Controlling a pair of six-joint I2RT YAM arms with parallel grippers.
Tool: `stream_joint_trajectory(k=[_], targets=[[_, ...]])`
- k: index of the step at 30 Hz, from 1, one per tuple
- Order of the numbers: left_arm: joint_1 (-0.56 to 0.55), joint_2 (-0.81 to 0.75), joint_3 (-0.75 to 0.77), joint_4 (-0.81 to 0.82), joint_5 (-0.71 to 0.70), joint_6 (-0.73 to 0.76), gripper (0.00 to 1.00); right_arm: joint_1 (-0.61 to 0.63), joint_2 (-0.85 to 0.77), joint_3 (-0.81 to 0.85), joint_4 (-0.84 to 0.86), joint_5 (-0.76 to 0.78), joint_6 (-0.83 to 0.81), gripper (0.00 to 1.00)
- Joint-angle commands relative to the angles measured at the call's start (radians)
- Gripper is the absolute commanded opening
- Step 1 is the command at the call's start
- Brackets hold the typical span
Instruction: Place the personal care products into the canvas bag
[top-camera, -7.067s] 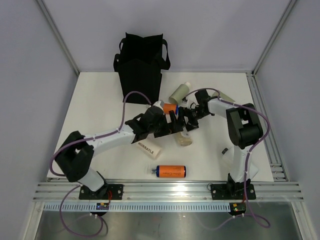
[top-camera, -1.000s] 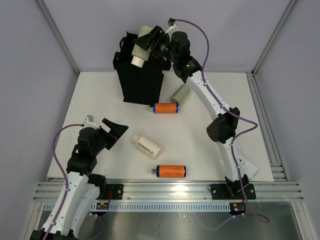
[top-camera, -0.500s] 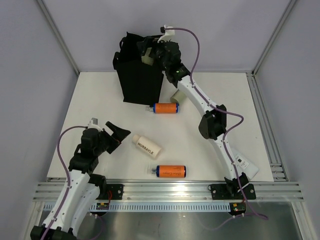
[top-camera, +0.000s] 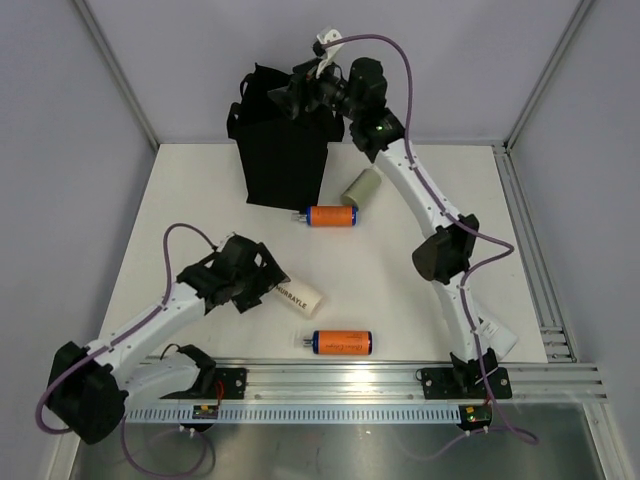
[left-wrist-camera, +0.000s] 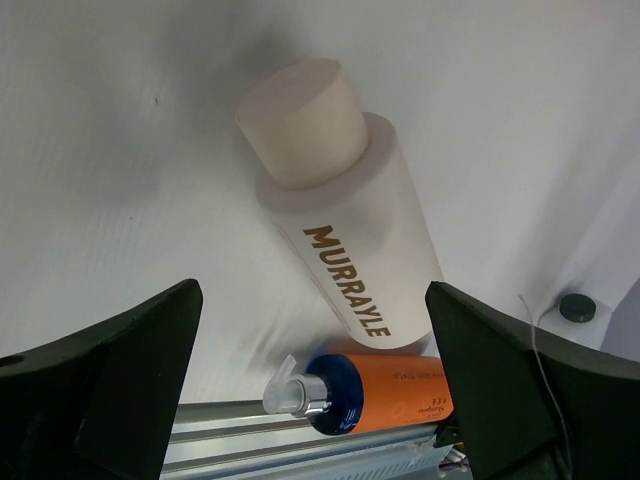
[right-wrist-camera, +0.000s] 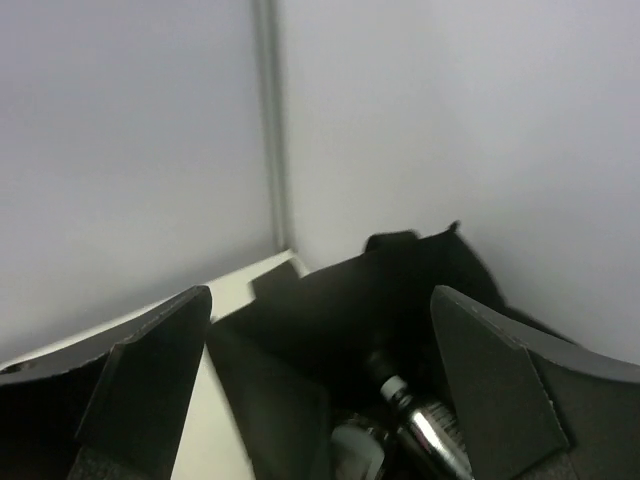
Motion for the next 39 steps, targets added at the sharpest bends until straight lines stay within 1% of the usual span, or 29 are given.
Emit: stream_joint_trajectory(k=[1, 3, 4, 5, 6, 7, 9, 10, 12, 13, 14, 16, 17, 19, 20, 21, 22, 23, 25, 26, 28, 29, 30, 32, 33, 34, 36, 38, 39], targets=[[-0.063, 0.083, 0.095, -0.025, -0.127, -0.14, 0.99, -0.058, -0.15, 0.032, -0.25, -0.321, -0.072, 0.99], [-0.077, 0.143, 0.117, -0.016, -0.118, -0.171, 0.99, -0.092, -0.245, -0.086, -0.358, -0.396, -0.1, 0.99], [-0.085, 0.216, 0.129, -0.011, -0.104, -0.2, 0.99, -0.106, -0.29, -0.148, -0.38, -0.417, -0.135, 1.0], [-0.091, 0.255, 0.161, -0.011, -0.086, -0.211, 0.99, -0.118, -0.337, -0.31, -0.393, -0.427, -0.152, 0.99], [-0.099, 0.297, 0.181, -0.016, -0.081, -0.23, 0.99, -0.147, -0.438, -0.406, -0.393, -0.443, -0.167, 1.0], [-0.121, 0.385, 0.229, -0.023, -0.079, -0.239, 0.99, -0.167, -0.486, -0.566, -0.393, -0.456, -0.187, 1.0], [-0.145, 0.477, 0.276, -0.068, -0.082, -0.26, 0.99, -0.243, -0.588, -0.684, -0.431, -0.499, -0.181, 0.99], [-0.164, 0.519, 0.292, -0.075, -0.082, -0.282, 0.98, -0.271, -0.617, -0.789, -0.445, -0.526, -0.172, 0.99], [-0.175, 0.623, 0.303, -0.045, -0.073, -0.3, 0.96, -0.334, -0.708, -0.902, -0.453, -0.604, -0.167, 0.99], [-0.175, 0.651, 0.301, -0.024, -0.069, -0.297, 0.86, -0.383, -0.736, -0.986, -0.469, -0.623, -0.196, 0.99], [-0.175, 0.694, 0.298, 0.028, -0.069, -0.279, 0.76, -0.405, -0.761, -1.017, -0.501, -0.641, -0.227, 1.0], [-0.166, 0.713, 0.272, 0.079, -0.076, -0.234, 0.41, -0.451, -0.835, -1.107, -0.61, -0.683, -0.332, 1.0], [-0.16, 0.707, 0.252, 0.172, -0.061, -0.207, 0.31, -0.462, -0.859, -1.143, -0.638, -0.689, -0.357, 0.99], [-0.142, 0.688, 0.196, 0.24, -0.049, -0.132, 0.26, -0.486, -0.937, -1.26, -0.69, -0.729, -0.408, 0.99], [-0.135, 0.671, 0.176, 0.338, -0.024, -0.091, 0.24, -0.508, -0.96, -1.301, -0.698, -0.738, -0.414, 0.99], [-0.129, 0.632, 0.157, 0.39, -0.004, -0.014, 0.14, -0.517, -1.005, -1.341, -0.7, -0.761, -0.417, 0.99], [-0.107, 0.607, 0.096, 0.567, 0.029, 0.02, 0.07, -0.526, -1.023, -1.414, -0.703, -0.77, -0.43, 0.99], [-0.088, 0.579, 0.053, 0.68, 0.153, 0.049, 0.0, -0.535, -1.052, -1.443, -0.712, -0.779, -0.436, 1.0], [-0.019, 0.521, -0.066, 0.882, 0.257, 0.033, 0.0, -0.541, -1.066, -1.511, -0.73, -0.795, -0.459, 0.99], [0.007, 0.512, -0.091, 1.065, 0.358, 0.02, 0.0, -0.541, -1.07, -1.525, -0.762, -0.802, -0.469, 0.99], [0.07, 0.502, -0.134, 1.237, 0.446, -0.018, 0.0, -0.541, -1.053, -1.551, -0.801, -0.824, -0.497, 1.0], [0.09, 0.507, -0.136, 1.382, 0.521, -0.044, 0.0, -0.541, -1.044, -1.557, -0.848, -0.847, -0.512, 0.99], [0.105, 0.512, -0.131, 1.464, 0.563, -0.102, 0.0, -0.541, -1.024, -1.562, -0.874, -0.856, -0.56, 0.99], [0.141, 0.539, -0.089, 1.649, 0.641, -0.18, 0.0, -0.541, -1.011, -1.577, -0.897, -0.864, -0.586, 1.0], [0.15, 0.542, -0.064, 1.693, 0.652, -0.24, 0.0, -0.541, -1.008, -1.579, -0.884, -0.858, -0.571, 1.0], [0.151, 0.53, -0.038, 1.719, 0.639, -0.26, 0.0, -0.541, -1.005, -1.58, -0.873, -0.853, -0.56, 1.0], [0.151, 0.503, 0.068, 1.684, 0.623, -0.25, 0.0, -0.541, -1.001, -1.573, -0.844, -0.812, -0.522, 0.99], [0.153, 0.464, 0.173, 1.49, 0.599, -0.192, 0.0, -0.541, -0.996, -1.566, -0.81, -0.737, -0.502, 0.99], [0.158, 0.461, 0.309, 1.412, 0.591, -0.118, 0.0, -0.541, -0.996, -1.566, -0.793, -0.715, -0.473, 0.99]])
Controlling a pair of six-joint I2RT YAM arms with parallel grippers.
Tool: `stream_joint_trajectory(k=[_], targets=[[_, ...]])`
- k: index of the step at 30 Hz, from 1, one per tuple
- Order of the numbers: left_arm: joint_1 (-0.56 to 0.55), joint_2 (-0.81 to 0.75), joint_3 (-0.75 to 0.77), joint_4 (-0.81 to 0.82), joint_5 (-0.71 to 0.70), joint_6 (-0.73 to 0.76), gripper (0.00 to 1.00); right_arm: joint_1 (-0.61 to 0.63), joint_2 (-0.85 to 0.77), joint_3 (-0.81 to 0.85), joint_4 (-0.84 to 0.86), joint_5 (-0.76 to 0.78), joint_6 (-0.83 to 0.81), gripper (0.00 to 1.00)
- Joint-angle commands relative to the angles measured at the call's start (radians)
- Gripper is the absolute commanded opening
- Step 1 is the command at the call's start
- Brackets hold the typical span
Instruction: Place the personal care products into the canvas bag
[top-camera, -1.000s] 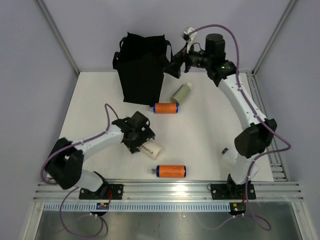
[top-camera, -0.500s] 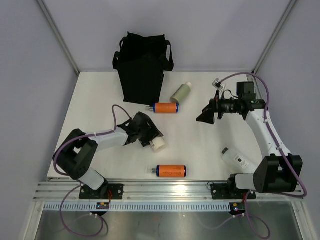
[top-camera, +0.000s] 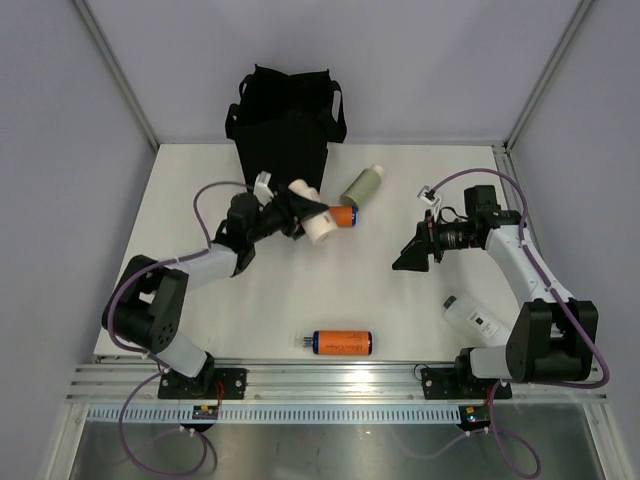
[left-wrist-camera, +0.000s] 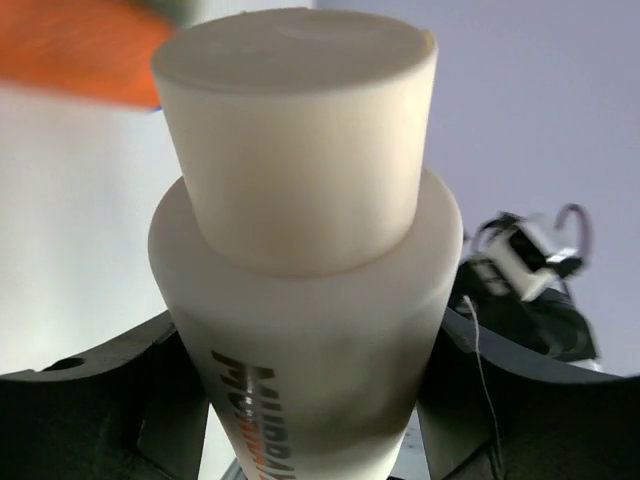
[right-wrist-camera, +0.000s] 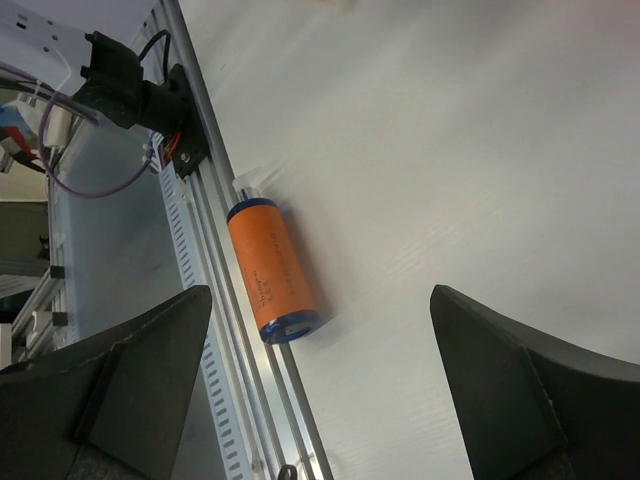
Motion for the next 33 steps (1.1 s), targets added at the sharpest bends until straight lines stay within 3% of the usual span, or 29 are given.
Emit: stream_joint_trajectory(k=[1, 6, 10, 15, 21, 25, 26, 28, 29, 30, 33], targets=[[0.011, -0.104, 0.333, -0.005, 0.037, 0.087, 0.0, -0.004, -0.003, 0.014, 0.059, 0.083, 0.049, 1.0], [0.074, 0.013, 0.825, -0.462, -0.17, 0.172, 0.01, -0.004, -0.031, -0.014, 0.17, 0.159, 0.146, 1.0], [0.122, 0.154, 1.062, -0.689, -0.314, 0.037, 0.03, -0.004, -0.051, -0.035, 0.21, 0.185, 0.189, 1.0], [0.171, 0.355, 1.282, -0.708, -0.278, -0.171, 0.06, -0.004, -0.089, -0.072, 0.25, 0.192, 0.21, 1.0], [0.191, 0.554, 1.659, -0.841, -0.317, -0.093, 0.18, -0.004, -0.12, -0.083, 0.253, 0.212, 0.209, 1.0], [0.202, 0.541, 1.618, -0.852, -0.334, -0.043, 0.38, -0.003, -0.125, -0.095, 0.262, 0.212, 0.21, 0.99], [0.203, 0.535, 1.601, -0.855, -0.337, -0.031, 0.54, -0.003, -0.122, -0.095, 0.263, 0.209, 0.212, 0.99], [0.206, 0.51, 1.534, -0.826, -0.327, -0.023, 0.67, -0.001, -0.12, -0.092, 0.26, 0.209, 0.209, 1.0], [0.206, 0.509, 1.523, -0.827, -0.325, -0.015, 0.93, 0.002, -0.115, -0.09, 0.254, 0.206, 0.201, 1.0], [0.206, 0.506, 1.515, -0.827, -0.321, -0.012, 0.99, 0.003, -0.114, -0.084, 0.25, 0.206, 0.197, 0.99], [0.206, 0.509, 1.509, -0.82, -0.302, -0.007, 0.99, 0.019, -0.108, -0.078, 0.227, 0.197, 0.166, 0.99]])
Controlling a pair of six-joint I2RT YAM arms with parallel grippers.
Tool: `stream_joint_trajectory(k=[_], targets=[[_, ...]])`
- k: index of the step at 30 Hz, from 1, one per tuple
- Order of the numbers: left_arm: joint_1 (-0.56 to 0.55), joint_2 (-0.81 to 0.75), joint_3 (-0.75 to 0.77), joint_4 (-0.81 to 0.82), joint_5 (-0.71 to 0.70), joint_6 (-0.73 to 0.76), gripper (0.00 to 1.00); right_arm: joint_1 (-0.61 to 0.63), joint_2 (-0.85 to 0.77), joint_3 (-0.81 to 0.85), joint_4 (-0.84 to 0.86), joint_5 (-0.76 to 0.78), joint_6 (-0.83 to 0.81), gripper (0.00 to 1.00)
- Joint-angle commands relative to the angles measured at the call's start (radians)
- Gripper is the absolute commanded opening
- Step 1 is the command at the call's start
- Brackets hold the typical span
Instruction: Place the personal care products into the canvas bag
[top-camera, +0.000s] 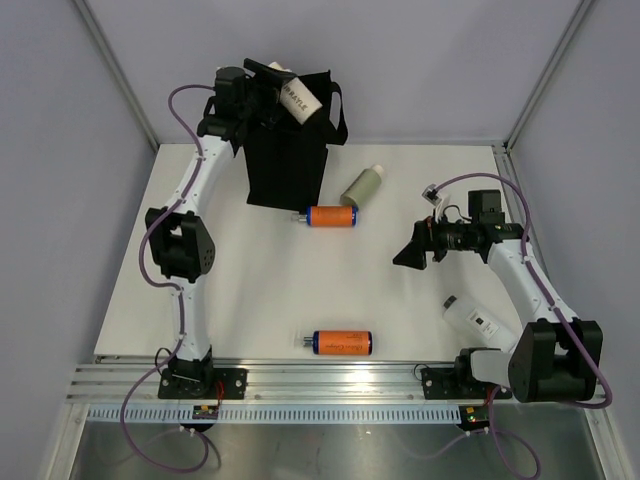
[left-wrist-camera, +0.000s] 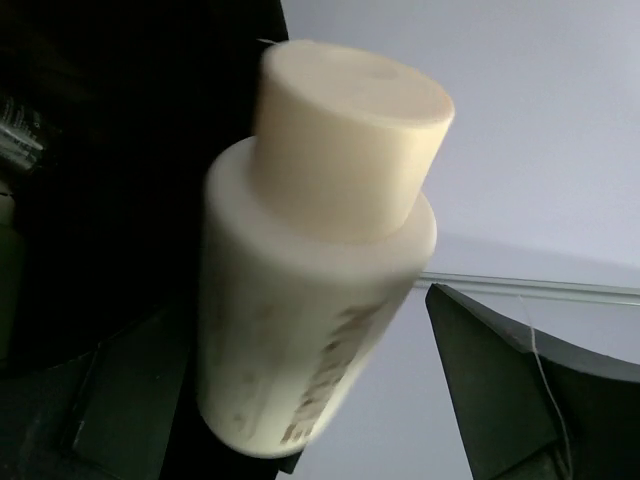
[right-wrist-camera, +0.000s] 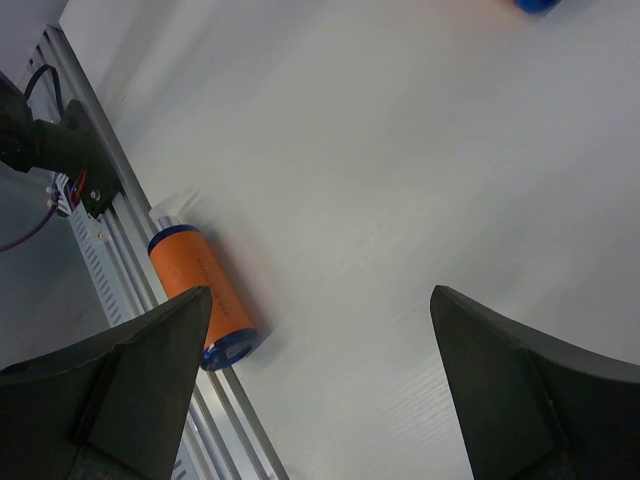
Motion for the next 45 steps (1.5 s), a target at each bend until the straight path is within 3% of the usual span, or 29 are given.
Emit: stream_joint_trajectory(k=[1, 13, 16, 17, 20, 24, 26, 32, 35, 40, 45], targets=[[0.006, -0.094, 0.006, 0.116, 0.022, 0.022, 0.99, 0.02, -0.006, 0.015, -0.019, -0.004, -0.043, 0.99], [0.016, -0.181, 0.048, 0.084, 0.034, 0.203, 0.99, 0.265, 0.011, 0.097, -0.174, 0.005, -0.345, 1.0], [0.016, -0.258, 0.038, 0.02, 0.017, 0.385, 0.99, 0.308, 0.035, 0.13, -0.266, -0.071, -0.563, 0.99], [0.014, -0.319, 0.032, -0.011, 0.005, 0.519, 0.99, 0.319, 0.046, 0.145, -0.295, -0.084, -0.68, 1.0], [0.016, -0.462, -0.134, -0.066, -0.056, 0.747, 0.99, 0.397, 0.087, 0.163, -0.363, -0.061, -0.799, 0.99], [0.017, -0.822, -0.578, -0.026, -0.205, 0.913, 0.99, 0.592, 0.117, 0.141, -0.307, 0.117, -0.743, 0.99], [0.02, -0.934, -0.711, -0.035, -0.24, 0.965, 0.99, 0.723, 0.12, 0.102, -0.215, 0.235, -0.636, 1.0], [0.022, -1.31, -1.136, -0.133, -0.24, 0.962, 0.99, 1.006, 0.188, 0.067, 0.008, 0.562, -0.367, 1.0], [0.022, -1.458, -1.286, -0.166, -0.26, 0.919, 0.99, 1.093, 0.257, 0.097, 0.057, 0.66, -0.267, 0.99], [0.022, -1.658, -1.448, -0.177, -0.29, 0.856, 0.99, 1.144, 0.368, 0.133, 0.065, 0.751, -0.249, 1.0], [0.022, -1.714, -1.529, -0.186, -0.299, 0.821, 0.99, 1.163, 0.414, 0.121, 0.079, 0.778, -0.253, 0.99]])
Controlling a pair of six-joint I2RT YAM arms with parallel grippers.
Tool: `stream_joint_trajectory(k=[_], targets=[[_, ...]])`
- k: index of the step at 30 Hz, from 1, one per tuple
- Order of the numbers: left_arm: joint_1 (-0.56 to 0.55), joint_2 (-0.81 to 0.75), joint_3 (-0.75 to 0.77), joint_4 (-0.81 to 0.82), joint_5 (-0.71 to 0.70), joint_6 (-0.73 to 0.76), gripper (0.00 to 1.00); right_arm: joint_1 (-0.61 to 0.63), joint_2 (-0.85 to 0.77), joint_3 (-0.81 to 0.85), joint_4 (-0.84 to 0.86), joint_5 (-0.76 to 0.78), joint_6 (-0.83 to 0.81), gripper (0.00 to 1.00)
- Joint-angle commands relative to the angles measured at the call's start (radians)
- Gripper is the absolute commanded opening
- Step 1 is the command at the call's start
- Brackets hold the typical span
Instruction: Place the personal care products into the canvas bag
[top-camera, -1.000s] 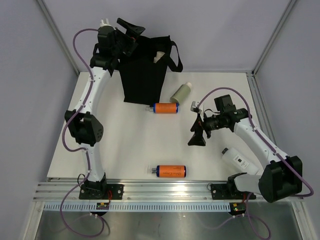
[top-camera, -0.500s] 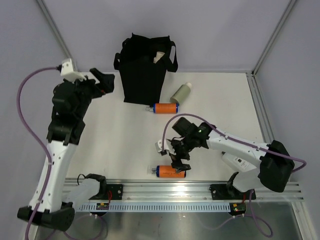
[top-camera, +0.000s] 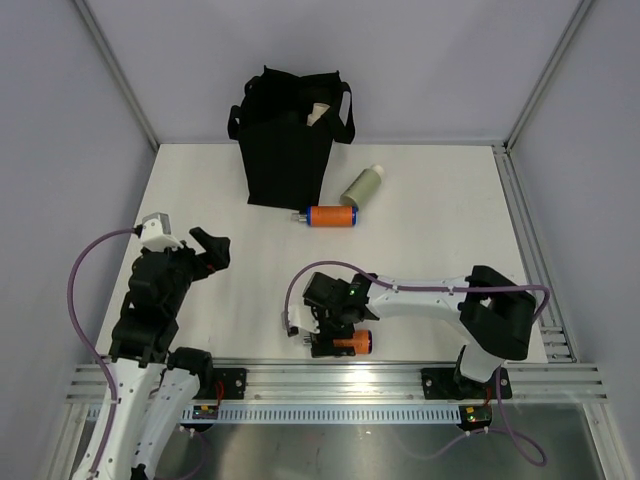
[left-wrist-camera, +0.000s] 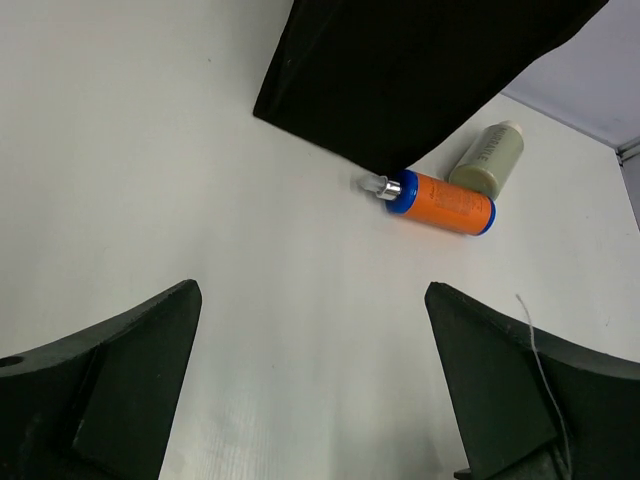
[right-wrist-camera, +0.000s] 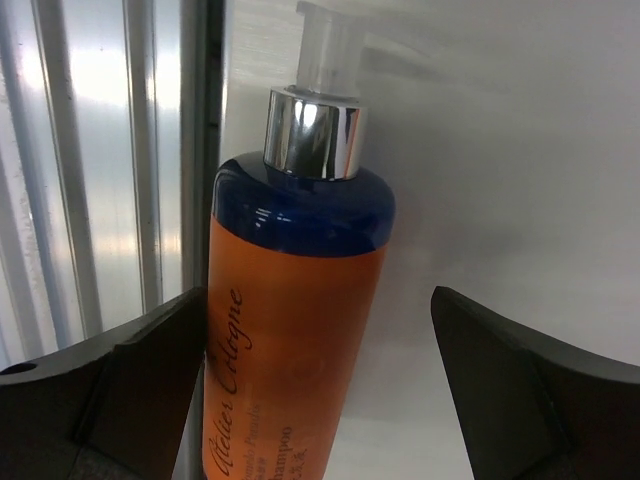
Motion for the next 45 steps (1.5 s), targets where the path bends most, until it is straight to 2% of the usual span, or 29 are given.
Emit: stream_joint_trajectory(k=[1, 5, 8, 9, 12, 13, 15, 16, 18, 19, 21, 28, 35, 41, 44, 45], targets=[[0.001, -0.021, -0.025, 0.038, -0.031, -0.034, 0.99, 0.028, 0.022, 0.027, 0.039, 0.075, 0.015, 0.99], [0.001, -0.015, -0.041, 0.04, -0.021, -0.051, 0.99, 0.028, 0.049, 0.027, 0.041, 0.086, 0.009, 0.91], [0.001, -0.007, -0.051, 0.044, -0.015, -0.063, 0.99, 0.028, 0.068, 0.032, 0.03, 0.089, 0.009, 0.81], [0.001, -0.004, -0.054, 0.047, -0.013, -0.071, 0.99, 0.028, 0.077, 0.033, 0.03, 0.087, 0.011, 0.73], [0.001, -0.004, -0.073, 0.057, -0.004, -0.095, 0.99, 0.03, 0.097, 0.041, 0.018, 0.083, 0.011, 0.59], [0.001, -0.004, -0.085, 0.061, -0.001, -0.1, 0.99, 0.03, 0.1, 0.045, 0.014, 0.083, 0.009, 0.48], [0.001, -0.001, -0.093, 0.066, 0.007, -0.112, 0.99, 0.028, 0.103, 0.047, 0.013, 0.08, 0.011, 0.42], [0.001, -0.001, -0.1, 0.067, 0.01, -0.114, 0.99, 0.028, 0.104, 0.047, 0.01, 0.077, 0.012, 0.34], [0.001, -0.004, -0.105, 0.066, 0.012, -0.123, 0.99, 0.024, 0.107, 0.056, 0.005, 0.072, 0.018, 0.23], [0.001, -0.004, -0.108, 0.063, 0.012, -0.125, 0.99, 0.016, 0.109, 0.062, 0.002, 0.065, 0.024, 0.13], [0.001, -0.007, -0.117, 0.06, 0.009, -0.137, 0.99, -0.039, 0.112, 0.094, -0.019, 0.0, 0.058, 0.02], [0.001, -0.028, -0.166, 0.064, 0.018, -0.175, 0.99, -0.298, 0.126, 0.19, -0.105, -0.285, 0.126, 0.0], [0.001, -0.024, -0.194, 0.089, 0.041, -0.197, 0.99, -0.505, 0.098, 0.263, -0.15, -0.599, 0.179, 0.0], [0.001, -0.004, -0.197, 0.103, 0.061, -0.203, 0.99, -0.598, 0.089, 0.439, -0.189, -0.658, 0.212, 0.0], [0.001, -0.002, -0.197, 0.104, 0.067, -0.206, 0.99, -0.622, 0.11, 0.599, -0.234, -0.614, 0.192, 0.0], [0.001, -0.002, -0.197, 0.103, 0.068, -0.208, 0.99, -0.627, 0.123, 0.699, -0.243, -0.589, 0.193, 0.0]])
